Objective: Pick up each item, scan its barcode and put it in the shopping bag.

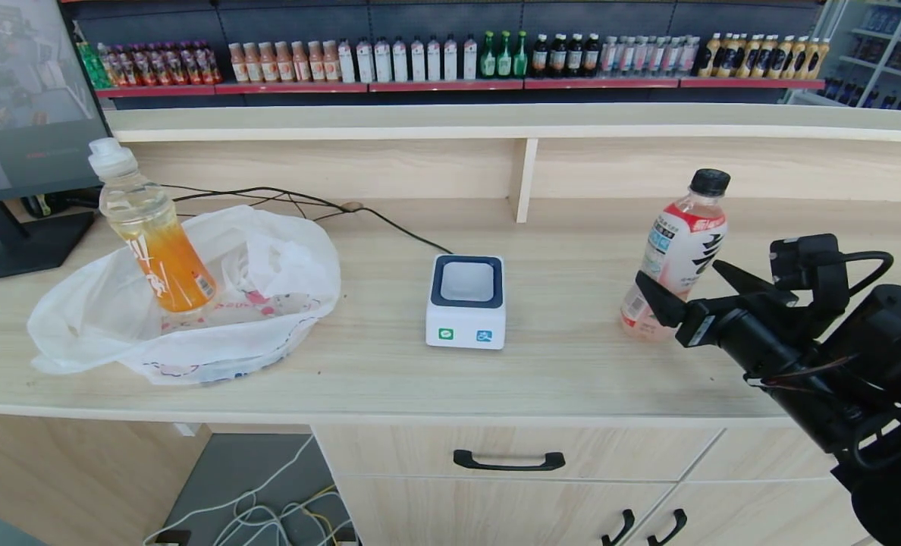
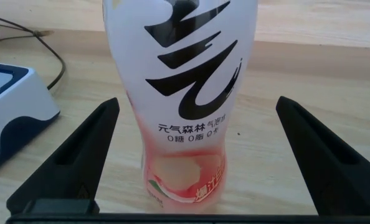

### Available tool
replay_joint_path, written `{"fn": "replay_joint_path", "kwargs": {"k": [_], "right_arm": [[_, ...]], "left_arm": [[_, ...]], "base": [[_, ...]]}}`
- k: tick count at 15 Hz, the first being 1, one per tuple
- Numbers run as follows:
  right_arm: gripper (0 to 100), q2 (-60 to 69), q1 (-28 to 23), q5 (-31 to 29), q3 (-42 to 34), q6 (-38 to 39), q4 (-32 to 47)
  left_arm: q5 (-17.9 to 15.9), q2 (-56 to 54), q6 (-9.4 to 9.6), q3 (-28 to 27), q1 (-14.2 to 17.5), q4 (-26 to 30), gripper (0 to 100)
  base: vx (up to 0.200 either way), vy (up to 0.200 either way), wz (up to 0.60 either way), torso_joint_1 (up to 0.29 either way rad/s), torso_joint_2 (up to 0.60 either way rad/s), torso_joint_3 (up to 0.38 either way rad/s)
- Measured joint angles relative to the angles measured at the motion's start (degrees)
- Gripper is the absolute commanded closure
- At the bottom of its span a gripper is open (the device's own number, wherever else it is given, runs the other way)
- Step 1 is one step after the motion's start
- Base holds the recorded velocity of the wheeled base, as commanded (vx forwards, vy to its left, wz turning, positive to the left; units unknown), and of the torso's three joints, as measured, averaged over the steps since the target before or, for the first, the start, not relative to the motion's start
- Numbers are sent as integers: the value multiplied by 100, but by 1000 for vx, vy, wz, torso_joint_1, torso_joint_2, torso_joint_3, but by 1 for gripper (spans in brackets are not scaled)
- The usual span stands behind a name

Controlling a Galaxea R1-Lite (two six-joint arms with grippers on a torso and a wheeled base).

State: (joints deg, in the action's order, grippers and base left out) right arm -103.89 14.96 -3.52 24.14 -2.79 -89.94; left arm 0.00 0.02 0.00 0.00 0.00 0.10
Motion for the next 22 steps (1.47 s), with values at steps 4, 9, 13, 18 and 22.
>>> {"fn": "replay_joint_path", "kwargs": {"k": [4,9,13,18,22], "right_arm": [[0,-157,-77,2,193,0,2],[0,-350,-107,9,424,1,2],[0,-525,-107,9,657,0,0],[0,-695,-112,9,844,6,2],[0,-744,-112,9,894,33,0]], "left_arm": [[0,0,-2,0,0,-7,0],[0,0,-5,0,0,-10,0],[0,0,-7,0,0,-7,0],[0,0,-7,0,0,-2,0],[0,0,-5,0,0,-5,0]], "base": [[0,0,0,0,0,0],[0,0,0,0,0,0],[0,0,0,0,0,0],[0,0,0,0,0,0],[0,0,0,0,0,0]]}}
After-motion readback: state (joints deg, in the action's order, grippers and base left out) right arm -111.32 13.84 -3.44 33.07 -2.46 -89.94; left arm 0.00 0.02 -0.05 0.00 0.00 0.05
